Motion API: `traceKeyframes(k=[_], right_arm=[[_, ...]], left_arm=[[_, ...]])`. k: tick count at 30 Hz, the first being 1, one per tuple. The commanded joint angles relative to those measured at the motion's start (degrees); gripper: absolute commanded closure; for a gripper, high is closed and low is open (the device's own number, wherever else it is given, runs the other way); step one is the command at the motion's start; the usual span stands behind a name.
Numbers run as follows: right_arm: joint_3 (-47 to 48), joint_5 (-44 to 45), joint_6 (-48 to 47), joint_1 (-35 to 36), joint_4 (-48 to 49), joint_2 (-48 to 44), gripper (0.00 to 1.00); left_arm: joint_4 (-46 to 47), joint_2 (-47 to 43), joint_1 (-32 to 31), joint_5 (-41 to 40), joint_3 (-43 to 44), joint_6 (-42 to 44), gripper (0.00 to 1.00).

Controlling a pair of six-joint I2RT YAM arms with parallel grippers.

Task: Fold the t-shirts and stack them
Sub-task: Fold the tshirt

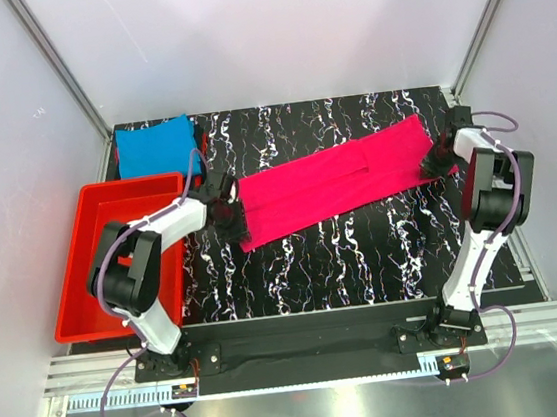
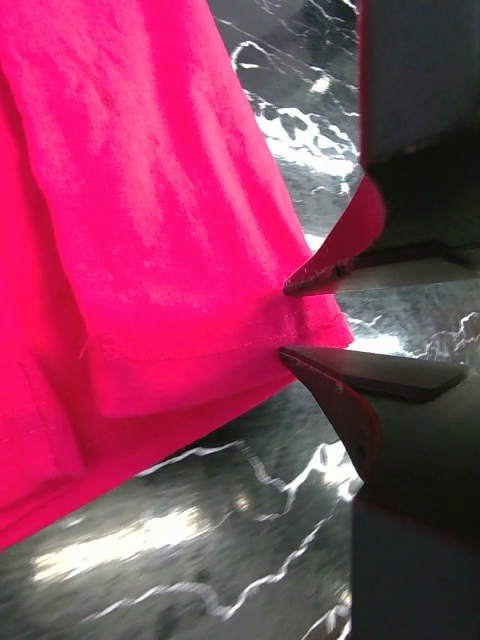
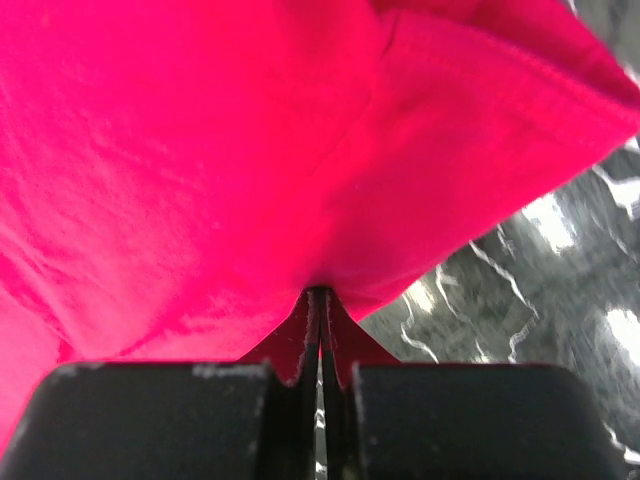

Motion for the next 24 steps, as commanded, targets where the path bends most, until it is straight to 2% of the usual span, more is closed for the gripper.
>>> traceKeyframes(k=[1,8,12,17,20,24], right_arm=[[3.7,3.4,-1.1,0.2,1.5,2.7,1.00],[17.4,4.5,-6.6,-0.6,-5.2,13.0,1.00],[27.1,3.5,-7.8,-1.2,-6.4,17.3,1.00],[37.0,-1.1,-7.3,-1.8,-8.9,23.3,1.00],[36.3,-5.5,-5.0,-1.7,-7.2,21.8,0.99],[25.9,-7.7,-2.0,-1.7,-1.5,14.3,0.97]], left_arm=[[-0.1,-3.2,-0.8,-1.1,-2.7,-3.2,0.67],[5.2,-12.0,-3.8,3.0,-7.1,-9.6,0.65],[1.3,-12.7,-4.3,2.4,-1.0,-6.0,0.62],[-4.2,-5.8,-4.1,-1.9,12.2,1.8,0.59],[-7.8,1.3,-3.7,-5.3,20.1,5.7,0.58],[-10.6,9.4,-2.2,-7.3,28.5,9.0,0.58]])
